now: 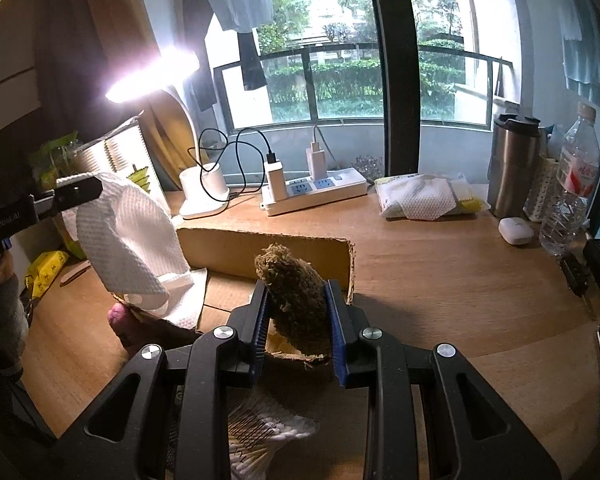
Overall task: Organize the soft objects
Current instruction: 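Carry the cloth and fuzzy ball into the box and open both grippers, then grasp the black glove with the left gripper while the right grasps the cotton swab bag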
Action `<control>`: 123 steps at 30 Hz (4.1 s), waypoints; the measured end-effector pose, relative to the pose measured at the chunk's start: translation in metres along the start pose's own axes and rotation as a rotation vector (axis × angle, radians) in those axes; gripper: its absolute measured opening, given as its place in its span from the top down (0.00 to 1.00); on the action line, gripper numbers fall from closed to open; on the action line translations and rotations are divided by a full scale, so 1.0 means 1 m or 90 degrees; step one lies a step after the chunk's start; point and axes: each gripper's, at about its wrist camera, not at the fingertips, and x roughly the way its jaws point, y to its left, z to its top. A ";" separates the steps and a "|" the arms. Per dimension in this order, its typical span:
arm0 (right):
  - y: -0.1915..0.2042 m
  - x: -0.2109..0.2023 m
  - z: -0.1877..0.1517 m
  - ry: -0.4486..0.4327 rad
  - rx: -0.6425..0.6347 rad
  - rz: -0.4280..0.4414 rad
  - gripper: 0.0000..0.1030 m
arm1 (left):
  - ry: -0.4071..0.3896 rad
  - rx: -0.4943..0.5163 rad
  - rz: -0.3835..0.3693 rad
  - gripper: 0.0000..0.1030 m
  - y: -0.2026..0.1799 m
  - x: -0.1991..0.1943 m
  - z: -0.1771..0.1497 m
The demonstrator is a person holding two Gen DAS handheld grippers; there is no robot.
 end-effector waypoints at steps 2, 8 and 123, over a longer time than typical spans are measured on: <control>0.000 0.004 0.000 0.006 0.000 0.000 0.72 | 0.010 -0.003 -0.003 0.95 0.001 0.007 -0.003; -0.001 0.015 0.000 0.021 0.002 0.000 0.72 | 0.047 -0.016 -0.011 0.95 0.005 0.030 -0.015; 0.025 0.018 -0.096 0.136 0.042 0.006 0.36 | 0.206 -0.005 0.023 0.02 -0.018 0.026 -0.146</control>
